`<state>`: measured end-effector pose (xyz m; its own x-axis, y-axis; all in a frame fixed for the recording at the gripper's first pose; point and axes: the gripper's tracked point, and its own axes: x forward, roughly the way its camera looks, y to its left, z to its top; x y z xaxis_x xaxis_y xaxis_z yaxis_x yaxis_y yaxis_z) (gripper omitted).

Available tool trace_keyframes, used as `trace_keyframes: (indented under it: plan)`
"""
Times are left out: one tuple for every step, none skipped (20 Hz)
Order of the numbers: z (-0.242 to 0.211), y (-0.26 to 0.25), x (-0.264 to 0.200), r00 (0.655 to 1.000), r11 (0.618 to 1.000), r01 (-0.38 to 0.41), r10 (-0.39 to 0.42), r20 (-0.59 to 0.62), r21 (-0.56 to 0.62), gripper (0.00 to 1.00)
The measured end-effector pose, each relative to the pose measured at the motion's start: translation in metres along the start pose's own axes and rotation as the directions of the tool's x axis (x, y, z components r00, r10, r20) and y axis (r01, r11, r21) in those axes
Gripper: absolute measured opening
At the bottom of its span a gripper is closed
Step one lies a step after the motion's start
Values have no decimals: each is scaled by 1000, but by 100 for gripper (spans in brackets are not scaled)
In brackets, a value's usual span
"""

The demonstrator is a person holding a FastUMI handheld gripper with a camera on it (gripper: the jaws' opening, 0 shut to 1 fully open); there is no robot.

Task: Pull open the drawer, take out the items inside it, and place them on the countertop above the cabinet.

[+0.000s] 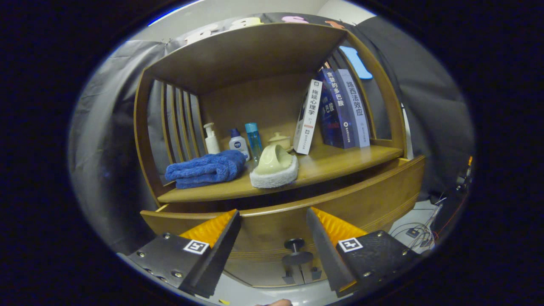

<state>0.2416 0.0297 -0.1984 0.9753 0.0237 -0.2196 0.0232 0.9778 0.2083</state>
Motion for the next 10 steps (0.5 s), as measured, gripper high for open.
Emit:
trace_keyframes:
  plan:
    - [1,0,2,1000,1000,0,0,-2,0,95]
    - [1,0,4,1000,1000,1,-1,-4,-1,95]
    - [1,1,6,1000,1000,1,-1,-5,-3,95]
    - [1,1,7,1000,1000,1,-1,-7,-2,95]
    - [1,1,9,1000,1000,1,-2,-8,-3,95]
    - [1,1,11,1000,1000,2,-2,-9,-2,95]
    - [2,1,12,1000,1000,2,-2,-10,-2,95]
    - [2,1,14,1000,1000,2,-2,-10,-1,95]
    - [2,1,16,1000,1000,2,-2,-11,1,95]
    - [3,1,19,1000,1000,2,-2,-11,2,95]
